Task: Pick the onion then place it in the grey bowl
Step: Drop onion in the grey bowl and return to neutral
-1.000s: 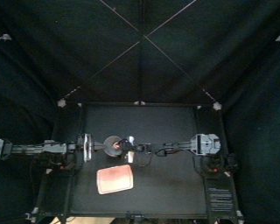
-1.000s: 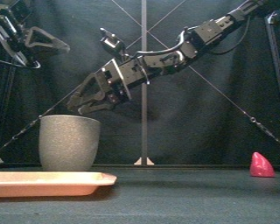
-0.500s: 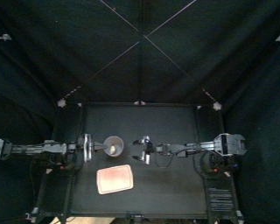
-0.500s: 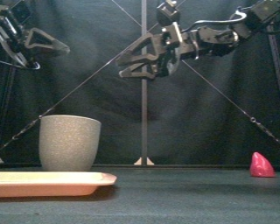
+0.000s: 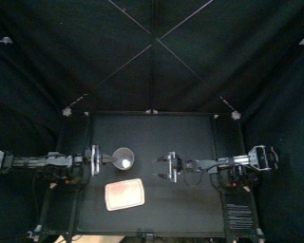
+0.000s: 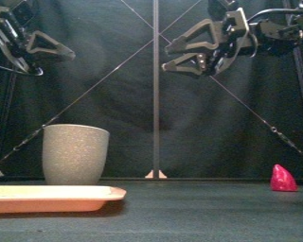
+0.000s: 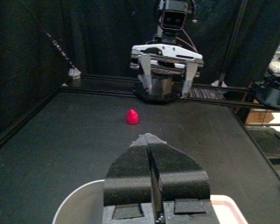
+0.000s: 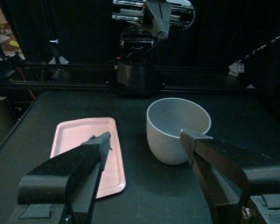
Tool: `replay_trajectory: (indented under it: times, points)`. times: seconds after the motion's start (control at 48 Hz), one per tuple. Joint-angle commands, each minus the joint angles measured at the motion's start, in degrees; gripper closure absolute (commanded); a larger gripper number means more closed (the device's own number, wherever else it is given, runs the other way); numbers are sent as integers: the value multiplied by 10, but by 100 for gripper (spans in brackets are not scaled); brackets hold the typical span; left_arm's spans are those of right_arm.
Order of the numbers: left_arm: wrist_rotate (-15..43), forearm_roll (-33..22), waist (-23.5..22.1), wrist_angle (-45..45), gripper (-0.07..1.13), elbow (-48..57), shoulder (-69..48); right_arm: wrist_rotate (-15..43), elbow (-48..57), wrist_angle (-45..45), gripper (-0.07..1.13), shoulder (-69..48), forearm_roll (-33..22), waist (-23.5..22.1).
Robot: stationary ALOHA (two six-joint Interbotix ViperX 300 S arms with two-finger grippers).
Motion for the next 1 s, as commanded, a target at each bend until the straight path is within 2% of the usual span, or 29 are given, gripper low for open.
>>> replay_trajectory:
  times: [0.021, 0.208, 1.0]
  points:
    - [0, 1, 1, -3, 106, -7, 2, 1, 12, -5, 8, -40, 24, 4]
    - [1, 1, 1, -3, 106, -4, 2, 0, 34, -5, 8, -68, 50, 7]
    - [1, 0, 4, -5, 106, -1, 2, 1, 47, -5, 8, -94, 53, 17]
